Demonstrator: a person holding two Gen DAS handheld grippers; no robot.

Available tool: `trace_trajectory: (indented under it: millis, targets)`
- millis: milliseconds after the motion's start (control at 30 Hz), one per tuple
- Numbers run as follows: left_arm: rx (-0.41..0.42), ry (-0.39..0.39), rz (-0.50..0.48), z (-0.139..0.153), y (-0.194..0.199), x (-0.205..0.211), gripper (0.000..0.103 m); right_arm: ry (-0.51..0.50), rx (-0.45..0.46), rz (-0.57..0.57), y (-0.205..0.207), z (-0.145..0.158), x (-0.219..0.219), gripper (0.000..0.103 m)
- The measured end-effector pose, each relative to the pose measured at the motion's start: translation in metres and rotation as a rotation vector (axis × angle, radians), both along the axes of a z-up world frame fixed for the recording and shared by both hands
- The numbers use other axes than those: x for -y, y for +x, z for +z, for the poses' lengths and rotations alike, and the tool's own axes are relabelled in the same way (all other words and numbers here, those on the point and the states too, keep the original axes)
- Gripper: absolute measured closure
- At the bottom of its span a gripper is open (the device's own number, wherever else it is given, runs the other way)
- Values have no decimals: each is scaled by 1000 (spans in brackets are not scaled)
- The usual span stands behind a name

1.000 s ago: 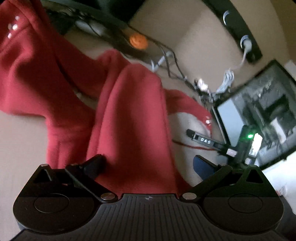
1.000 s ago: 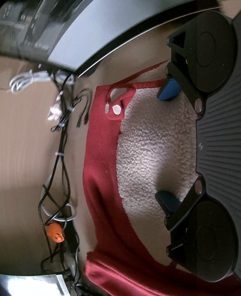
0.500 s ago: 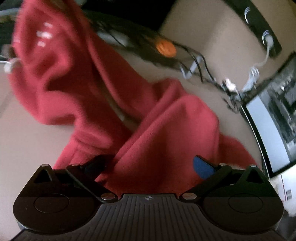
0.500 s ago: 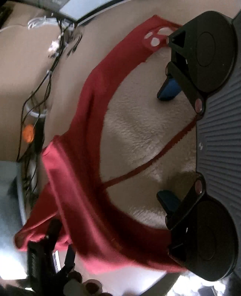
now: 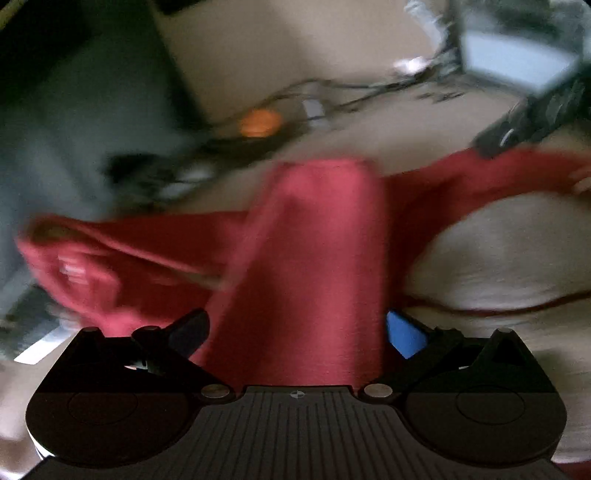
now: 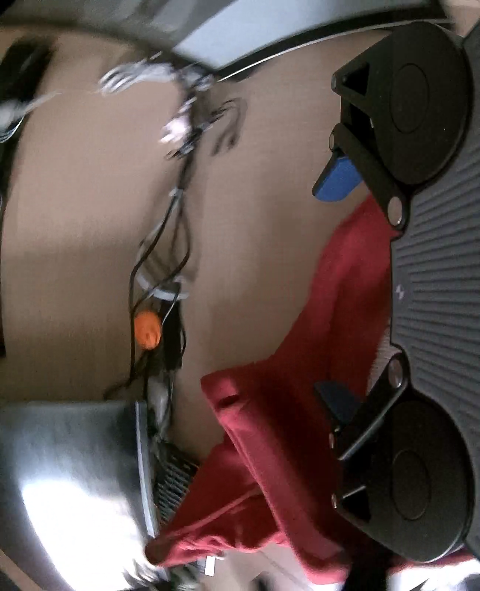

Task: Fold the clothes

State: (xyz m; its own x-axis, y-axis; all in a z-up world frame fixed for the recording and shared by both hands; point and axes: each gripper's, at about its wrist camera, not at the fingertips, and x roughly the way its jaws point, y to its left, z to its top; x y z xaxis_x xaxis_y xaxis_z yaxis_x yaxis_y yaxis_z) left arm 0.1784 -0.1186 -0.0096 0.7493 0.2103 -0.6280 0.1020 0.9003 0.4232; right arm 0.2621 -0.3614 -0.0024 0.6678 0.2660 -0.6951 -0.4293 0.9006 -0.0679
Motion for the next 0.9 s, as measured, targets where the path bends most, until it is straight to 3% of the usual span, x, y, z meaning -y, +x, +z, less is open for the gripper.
trace_trajectory:
  millis: [133,300,333,433,467,500,633,700,833,900]
  targets:
    - [88,-78,313,32,-22,-68,0,-143,72,223,3,-16,-37,0]
    - [53,-111,620,32,-75,-136,0,-322,163,501,6,-37,-84,0]
    - [43,-119,673,32,-86,-146,0,-342,181,535,9,-39,-92,0]
    - [36,-181,786,36,-115,-170,0,-285,234,461,30,-34,-104,0]
    - [46,-206,799,40,-120,-173,0,-257,251,415,39,-31,-106,0]
    - [62,-229,801,45,-125,-174,0,-198,262,293,53,-23,-99,0]
    - [120,-291,748,67,-133,-164,0,63,251,-371,121,9,-20,0]
    - [154,-347,676,77,-134,-152,0,148,215,-510,128,14,19,0]
    - [134,-533,459,81,-119,-132,0,126,278,-378,99,24,32,0]
    - [89,-626,377,74,-104,-123,0,150,276,-227,77,24,23,0]
